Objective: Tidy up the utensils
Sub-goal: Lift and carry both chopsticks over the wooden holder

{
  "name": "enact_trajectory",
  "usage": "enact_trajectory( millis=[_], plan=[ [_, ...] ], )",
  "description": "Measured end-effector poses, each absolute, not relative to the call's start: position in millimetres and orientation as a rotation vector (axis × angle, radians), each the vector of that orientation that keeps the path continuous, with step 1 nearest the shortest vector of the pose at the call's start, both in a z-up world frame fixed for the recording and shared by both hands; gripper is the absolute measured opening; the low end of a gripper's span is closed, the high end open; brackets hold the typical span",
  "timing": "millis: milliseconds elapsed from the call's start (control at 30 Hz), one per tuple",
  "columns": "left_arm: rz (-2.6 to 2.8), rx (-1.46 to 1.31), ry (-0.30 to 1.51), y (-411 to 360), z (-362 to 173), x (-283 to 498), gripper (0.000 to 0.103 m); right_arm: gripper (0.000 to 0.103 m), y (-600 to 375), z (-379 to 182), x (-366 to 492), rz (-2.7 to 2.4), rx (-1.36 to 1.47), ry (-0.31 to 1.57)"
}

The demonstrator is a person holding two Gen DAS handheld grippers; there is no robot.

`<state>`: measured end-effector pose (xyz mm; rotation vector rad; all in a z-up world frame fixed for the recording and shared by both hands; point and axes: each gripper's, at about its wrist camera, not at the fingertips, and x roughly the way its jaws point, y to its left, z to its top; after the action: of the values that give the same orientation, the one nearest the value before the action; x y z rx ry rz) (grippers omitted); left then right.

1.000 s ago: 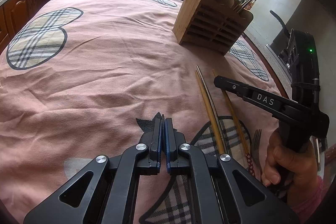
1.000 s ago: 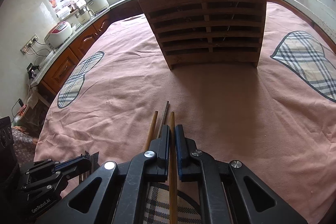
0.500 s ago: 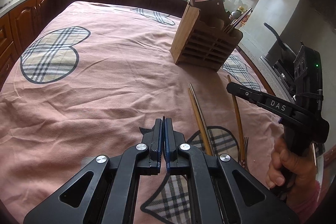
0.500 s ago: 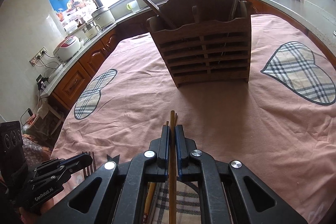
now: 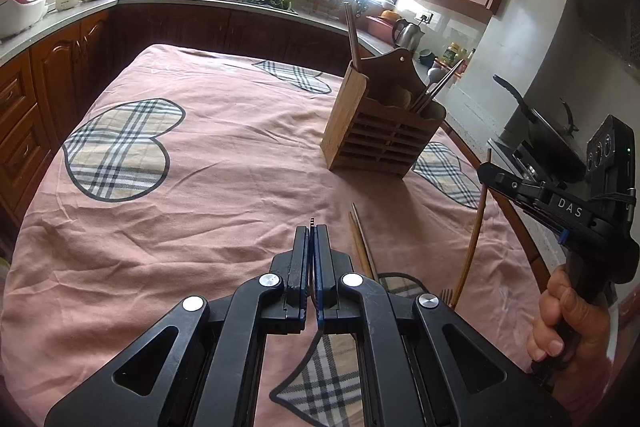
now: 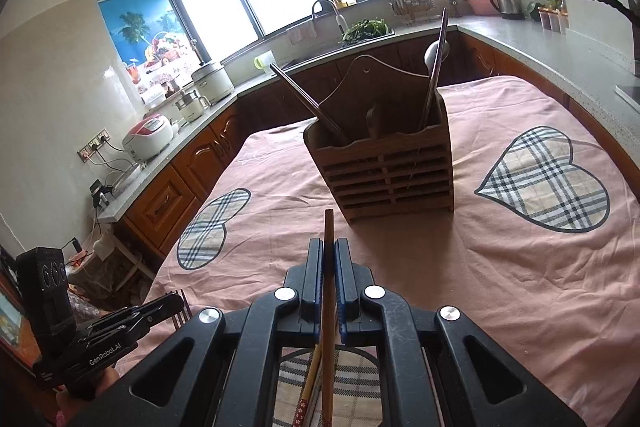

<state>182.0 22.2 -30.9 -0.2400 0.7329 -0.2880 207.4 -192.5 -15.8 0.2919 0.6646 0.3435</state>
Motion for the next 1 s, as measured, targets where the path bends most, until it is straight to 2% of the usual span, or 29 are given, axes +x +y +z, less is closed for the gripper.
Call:
enact_trajectory(
  millis=[1000],
  plan=[
    [-0.199, -0.325, 0.487, 26, 41, 212, 0.002, 0.005, -251, 44, 196, 0.242, 0.383, 0.378]
  ],
)
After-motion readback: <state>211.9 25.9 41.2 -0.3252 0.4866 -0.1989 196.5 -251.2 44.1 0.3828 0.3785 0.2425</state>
